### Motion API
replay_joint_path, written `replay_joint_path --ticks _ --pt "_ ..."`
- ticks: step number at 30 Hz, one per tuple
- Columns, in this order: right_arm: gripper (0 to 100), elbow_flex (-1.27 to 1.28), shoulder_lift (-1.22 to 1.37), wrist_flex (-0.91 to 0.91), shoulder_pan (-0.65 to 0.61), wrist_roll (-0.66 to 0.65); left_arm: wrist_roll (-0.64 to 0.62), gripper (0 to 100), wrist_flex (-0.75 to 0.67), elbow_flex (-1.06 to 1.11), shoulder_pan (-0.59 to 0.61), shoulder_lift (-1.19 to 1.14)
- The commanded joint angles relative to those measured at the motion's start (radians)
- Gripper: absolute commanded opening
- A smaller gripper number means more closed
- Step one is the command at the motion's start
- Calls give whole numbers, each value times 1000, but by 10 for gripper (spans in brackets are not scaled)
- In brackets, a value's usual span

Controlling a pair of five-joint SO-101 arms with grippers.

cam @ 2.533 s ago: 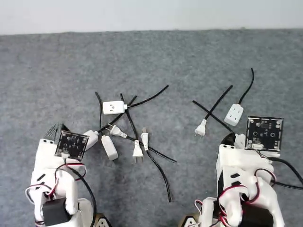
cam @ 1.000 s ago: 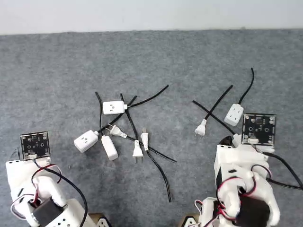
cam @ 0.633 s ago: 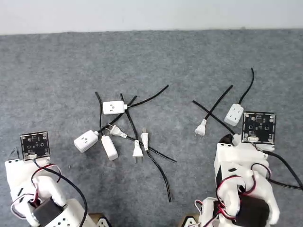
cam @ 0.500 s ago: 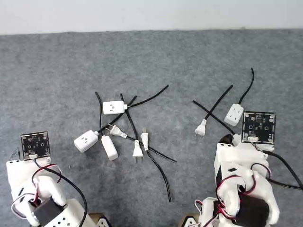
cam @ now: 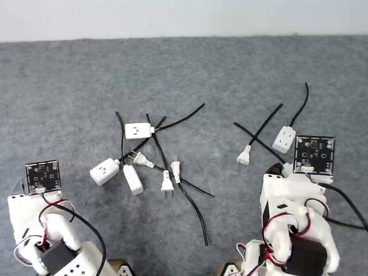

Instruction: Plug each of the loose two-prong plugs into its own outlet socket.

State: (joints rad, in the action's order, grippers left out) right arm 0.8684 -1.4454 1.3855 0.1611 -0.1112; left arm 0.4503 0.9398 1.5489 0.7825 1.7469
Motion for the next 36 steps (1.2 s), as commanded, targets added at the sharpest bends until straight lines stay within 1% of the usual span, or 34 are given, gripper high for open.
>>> replay_joint_path --ticks 1,6,9,11,13,19,22,26,28,32,33,36 --pt "206 -3 16 -12 -7 12 3 47 -31 -8 0 0" --pt "207 -3 16 -16 -7 12 3 46 -37 -12 -3 0" --pt "207 -3 16 -19 -7 12 2 43 -72 -10 -26 0" --pt "207 -3 16 -19 -7 12 2 41 -74 -10 -60 0" --pt "207 -3 16 -19 -7 12 2 11 -69 -10 -109 0" --pt "206 -2 16 -19 -7 8 2 13 -72 -10 -232 0" --pt "207 31 16 -28 -7 6 2 15 -68 -10 -259 0" --pt "208 152 16 -153 -7 5 2 17 -72 -12 -307 -2" --pt "208 224 16 -236 -7 5 2 52 -66 -10 -341 -6" --pt "208 318 16 -344 -7 5 2 215 -35 -16 -394 -6" --pt "208 325 19 -351 -13 5 2 232 -25 -16 -407 -6" --pt "209 333 25 -344 -76 3 2 225 -9 -18 -439 -8"
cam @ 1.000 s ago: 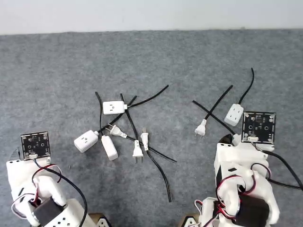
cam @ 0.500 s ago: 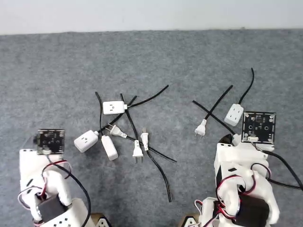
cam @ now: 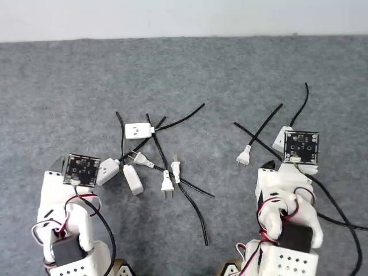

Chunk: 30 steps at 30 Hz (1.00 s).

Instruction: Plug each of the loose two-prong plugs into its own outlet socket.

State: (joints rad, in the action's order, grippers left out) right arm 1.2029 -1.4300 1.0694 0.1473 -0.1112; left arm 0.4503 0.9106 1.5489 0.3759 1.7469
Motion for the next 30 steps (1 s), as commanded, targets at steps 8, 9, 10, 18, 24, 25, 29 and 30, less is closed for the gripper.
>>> replay_joint_path --ticks 8,9,10,18,24,25,29,30 --pt "209 -37 12 45 -225 5 2 228 204 -202 -41 -11" --pt "209 -43 12 48 -236 6 2 228 218 -228 -41 -17" --pt "209 -44 12 48 -240 6 2 228 226 -252 -41 -37" --pt "235 -115 12 84 -239 6 -63 228 199 -539 -43 -600" --pt "291 -161 13 117 -240 6 -83 228 201 -773 -55 -1053" --pt "291 -160 15 117 -240 5 -86 228 201 -792 -61 -1099" --pt "292 -161 97 94 -242 5 -133 228 198 -840 -98 -1217" --pt "292 -161 136 77 -239 5 -146 228 198 -843 -117 -1229"
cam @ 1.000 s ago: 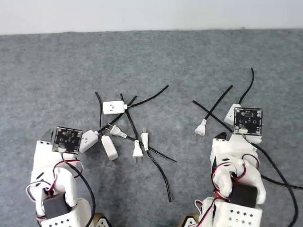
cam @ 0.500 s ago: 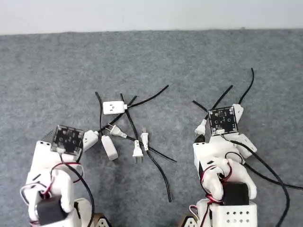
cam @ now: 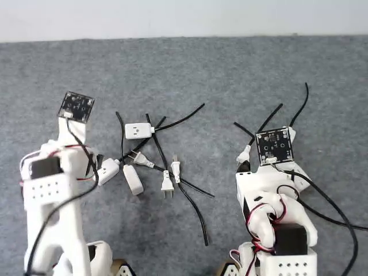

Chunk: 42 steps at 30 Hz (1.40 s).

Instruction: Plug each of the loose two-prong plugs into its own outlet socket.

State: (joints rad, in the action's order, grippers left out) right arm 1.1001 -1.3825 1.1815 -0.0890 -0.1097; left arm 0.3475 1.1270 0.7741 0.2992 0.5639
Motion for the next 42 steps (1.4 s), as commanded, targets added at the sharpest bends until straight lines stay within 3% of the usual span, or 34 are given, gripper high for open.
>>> replay_joint_path --ticks 1,5,8,12,17,22,27,42 --pt "292 -61 130 -51 -2 3 -51 228 -18 -70 -57 -52" --pt "292 -84 298 -91 -7 9 -107 228 -15 -85 -81 -64" --pt "292 -101 395 -105 -8 11 -249 228 -17 -97 -74 -61" --pt "292 -103 460 -157 -8 11 -393 228 -77 -90 -71 -61" --pt "292 -100 483 -176 -8 57 -485 229 -135 -38 -72 -63" --pt "292 -97 484 -170 -41 101 -486 229 -210 54 -71 -55" --pt "293 -66 484 -173 -93 103 -486 229 -210 73 -74 -64" --pt "292 9 486 -265 -97 97 -486 229 -187 74 -71 -66"
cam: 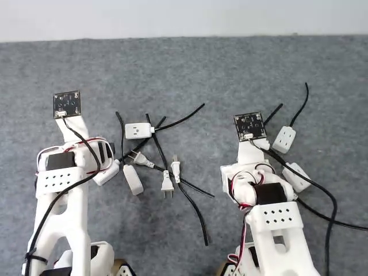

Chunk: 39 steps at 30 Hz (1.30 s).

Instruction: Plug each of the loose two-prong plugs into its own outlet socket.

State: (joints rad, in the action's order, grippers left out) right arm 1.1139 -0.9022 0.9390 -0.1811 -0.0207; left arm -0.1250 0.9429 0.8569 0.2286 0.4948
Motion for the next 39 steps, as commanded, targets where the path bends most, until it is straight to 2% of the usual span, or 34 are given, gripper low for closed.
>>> replay_joint_path --ticks 1,15,21,26,34,39 --pt "292 -5 5 -22 -5 8 -14 229 -3 -7 0 3" --pt "294 -21 5 -36 4 6 -14 229 -6 4 2 3" --pt "294 -84 24 -30 110 14 -14 229 -49 36 2 3" --pt "294 -207 222 -12 137 9 -15 229 -46 36 2 3" --pt "294 -460 544 110 252 5 -15 229 -48 41 2 3" --pt "294 -523 584 180 265 -107 -15 229 -48 42 2 3"
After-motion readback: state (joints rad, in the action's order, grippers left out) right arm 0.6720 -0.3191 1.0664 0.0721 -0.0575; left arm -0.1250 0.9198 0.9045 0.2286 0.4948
